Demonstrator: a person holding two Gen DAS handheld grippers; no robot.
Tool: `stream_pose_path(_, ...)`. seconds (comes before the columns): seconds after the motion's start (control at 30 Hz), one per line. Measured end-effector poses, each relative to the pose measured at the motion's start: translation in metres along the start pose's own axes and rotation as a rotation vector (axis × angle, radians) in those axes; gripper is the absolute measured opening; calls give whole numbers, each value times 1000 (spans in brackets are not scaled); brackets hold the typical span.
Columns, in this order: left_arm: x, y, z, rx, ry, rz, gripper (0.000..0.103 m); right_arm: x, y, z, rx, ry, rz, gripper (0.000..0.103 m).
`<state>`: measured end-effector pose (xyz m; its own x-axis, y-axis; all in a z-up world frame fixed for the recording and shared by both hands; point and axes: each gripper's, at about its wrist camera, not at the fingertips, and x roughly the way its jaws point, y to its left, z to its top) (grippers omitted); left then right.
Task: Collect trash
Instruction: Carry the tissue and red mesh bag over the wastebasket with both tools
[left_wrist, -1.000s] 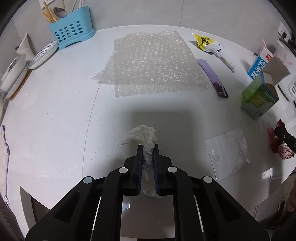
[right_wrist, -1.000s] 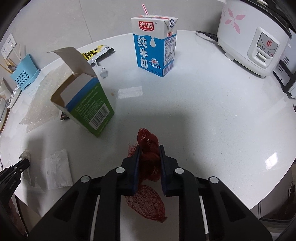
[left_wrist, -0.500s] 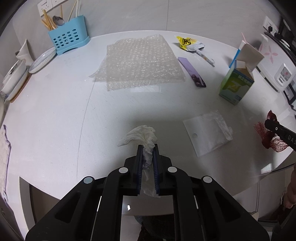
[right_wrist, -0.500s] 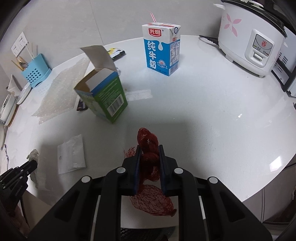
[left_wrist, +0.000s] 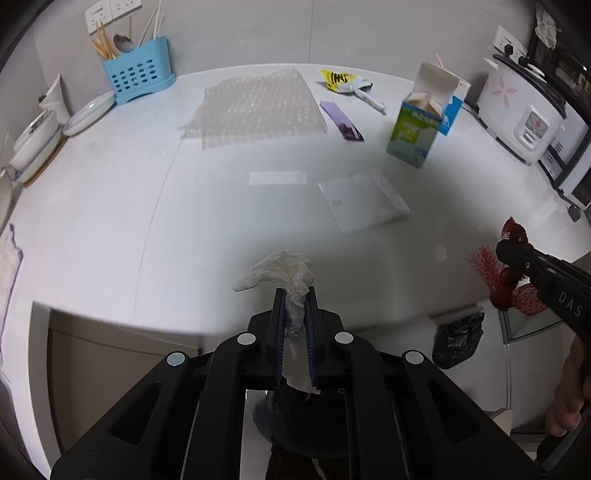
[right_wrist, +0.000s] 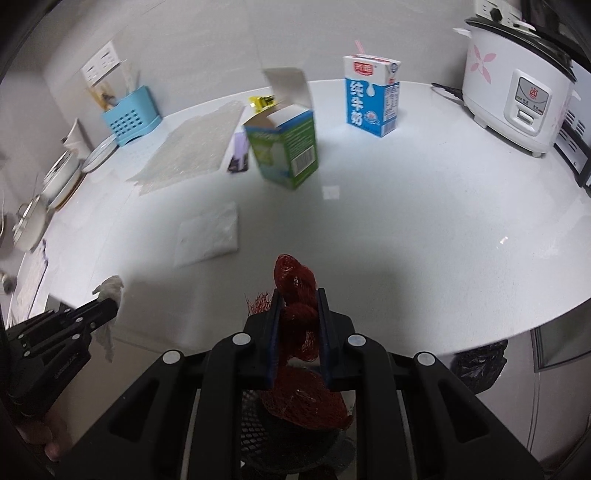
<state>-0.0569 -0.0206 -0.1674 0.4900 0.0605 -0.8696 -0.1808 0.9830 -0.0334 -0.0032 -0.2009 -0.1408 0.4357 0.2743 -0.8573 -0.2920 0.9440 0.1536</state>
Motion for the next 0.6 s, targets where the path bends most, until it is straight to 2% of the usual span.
stream_pose_path(0.13, -6, -3, -28, -7, -6, -12, 9, -5, 9, -30, -44, 11, 42, 16)
stream_pose_path(0.17, -6, -5, -36, -1, -11, 5, 9, -6, 12, -36, -60, 8, 43, 16)
stream_pose_path(0.3, -3, -3, -62, -22, -5, -19, 9, -3, 24, -66, -138, 16, 47, 16)
stream_pose_path(0.47, 12, -3, -92, -19, -5, -8, 9, 16, 32, -103, -170, 64, 60, 16)
stream_pose_path(0.6, 32, -5, -115, -3, 26, 3, 9, 39, 32, -129, -164, 103, 66, 16)
